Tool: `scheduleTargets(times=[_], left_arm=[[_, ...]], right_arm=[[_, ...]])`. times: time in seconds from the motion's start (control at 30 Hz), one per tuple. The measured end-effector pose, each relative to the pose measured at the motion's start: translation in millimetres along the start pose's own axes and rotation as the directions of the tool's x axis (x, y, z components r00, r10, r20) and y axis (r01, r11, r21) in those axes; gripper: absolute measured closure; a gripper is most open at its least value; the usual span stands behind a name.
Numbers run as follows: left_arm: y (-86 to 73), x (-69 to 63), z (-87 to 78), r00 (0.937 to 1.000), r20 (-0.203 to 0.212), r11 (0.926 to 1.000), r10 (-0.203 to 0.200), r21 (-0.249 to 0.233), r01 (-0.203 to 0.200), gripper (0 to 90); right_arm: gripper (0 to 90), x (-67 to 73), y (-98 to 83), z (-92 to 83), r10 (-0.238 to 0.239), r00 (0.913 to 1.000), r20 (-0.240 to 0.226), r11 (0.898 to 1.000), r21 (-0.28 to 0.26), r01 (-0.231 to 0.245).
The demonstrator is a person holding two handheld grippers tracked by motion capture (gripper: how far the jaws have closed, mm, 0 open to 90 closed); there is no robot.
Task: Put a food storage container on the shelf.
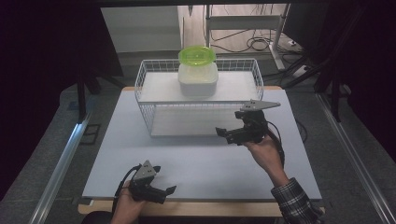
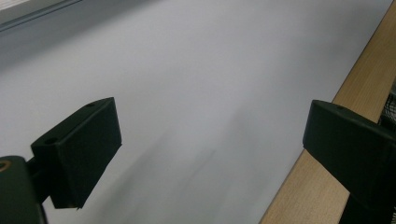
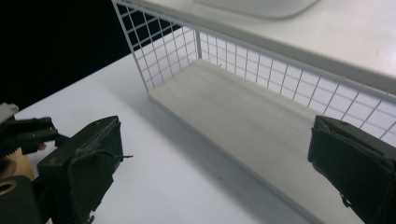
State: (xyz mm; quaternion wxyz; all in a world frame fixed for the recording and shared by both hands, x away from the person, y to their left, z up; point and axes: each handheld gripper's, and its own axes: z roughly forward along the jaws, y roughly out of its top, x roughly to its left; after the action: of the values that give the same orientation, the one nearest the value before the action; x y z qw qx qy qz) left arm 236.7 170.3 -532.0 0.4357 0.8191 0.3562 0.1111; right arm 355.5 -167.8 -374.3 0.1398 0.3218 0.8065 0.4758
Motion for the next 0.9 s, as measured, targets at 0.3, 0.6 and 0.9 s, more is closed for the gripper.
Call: scheduleTargets(times=[0.3, 0.6, 0.9], left_arm=[[-0.2, -0.1, 0.5, 1.0, -0.003, 1.0, 0.006, 0.006, -0.006, 4.0], [-0.2, -0.4, 0.6, 1.0, -0.004, 1.0, 0.007, 0.005, -0.007, 4.0], [-0.3, -0.2, 0.0, 1.0, 0.0, 0.9999, 0.01, 0.003, -0.01, 4.0]], right_arm=[[4.1, 2.5, -23.8, -2.2, 0.006, 1.0, 0.002, 1.0, 0.01, -0.006], [3.5, 6.8, -42.2, -3.3, -0.009, 0.9993, 0.035, 1.0, 0.025, 0.008], [2.3, 12.1, -63.5, -5.1, -0.022, 0.9986, 0.048, 0.999, 0.046, 0.019]])
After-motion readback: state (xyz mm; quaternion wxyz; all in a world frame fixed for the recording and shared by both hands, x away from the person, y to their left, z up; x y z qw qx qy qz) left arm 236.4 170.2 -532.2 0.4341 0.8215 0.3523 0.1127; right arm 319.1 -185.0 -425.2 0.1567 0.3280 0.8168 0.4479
